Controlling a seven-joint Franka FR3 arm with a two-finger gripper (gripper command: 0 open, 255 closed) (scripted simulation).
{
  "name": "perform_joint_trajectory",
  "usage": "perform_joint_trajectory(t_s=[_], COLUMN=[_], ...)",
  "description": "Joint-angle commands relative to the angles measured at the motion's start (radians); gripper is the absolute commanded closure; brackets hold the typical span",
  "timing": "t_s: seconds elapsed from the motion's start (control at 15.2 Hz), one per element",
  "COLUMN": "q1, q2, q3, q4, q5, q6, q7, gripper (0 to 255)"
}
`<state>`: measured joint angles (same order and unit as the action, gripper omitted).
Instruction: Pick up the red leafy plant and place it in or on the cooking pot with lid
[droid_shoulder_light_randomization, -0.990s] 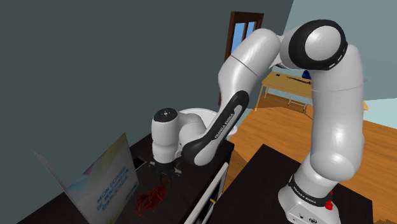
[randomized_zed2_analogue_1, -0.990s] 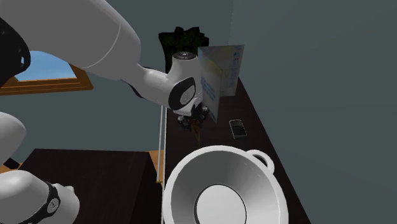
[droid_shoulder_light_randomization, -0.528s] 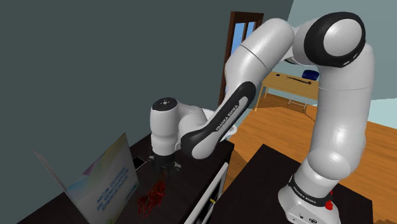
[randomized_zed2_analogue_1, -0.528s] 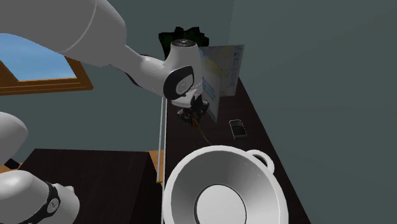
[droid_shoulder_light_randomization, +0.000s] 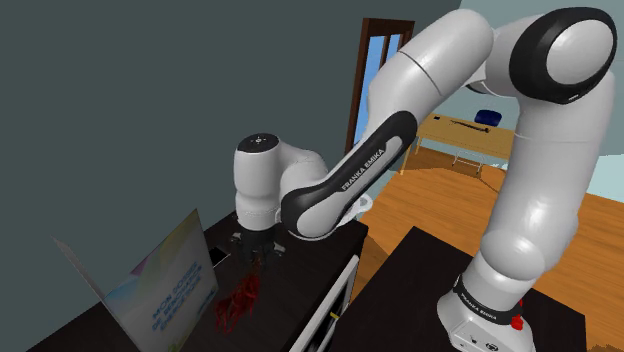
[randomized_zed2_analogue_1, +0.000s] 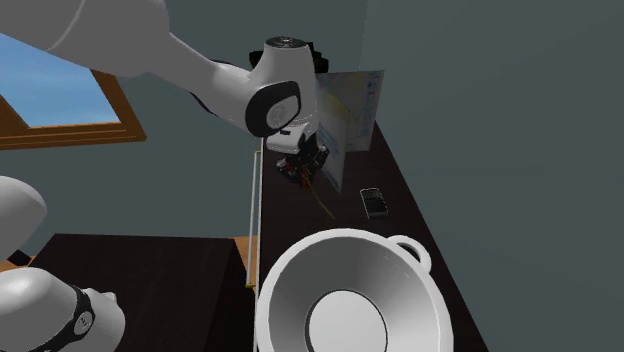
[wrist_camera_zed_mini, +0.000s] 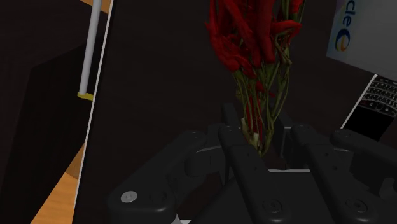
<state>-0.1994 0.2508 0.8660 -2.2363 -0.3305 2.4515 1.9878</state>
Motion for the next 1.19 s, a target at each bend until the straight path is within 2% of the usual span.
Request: perform_joint_trajectory(t_s=[0.0,0.59,1.12], q1=[-0.013,-0.067,-0.09], q2=[-0.02,-0.132,-0.224], q3=[0.015,0.073,0.089], q4=[0.009,0.042,0.089], q5=[0.029,0.171,0.279], q6=[-0.021,-0.117,-0.213], q7=[-0.022,-0.122,-0.199], gripper=[255,255,255])
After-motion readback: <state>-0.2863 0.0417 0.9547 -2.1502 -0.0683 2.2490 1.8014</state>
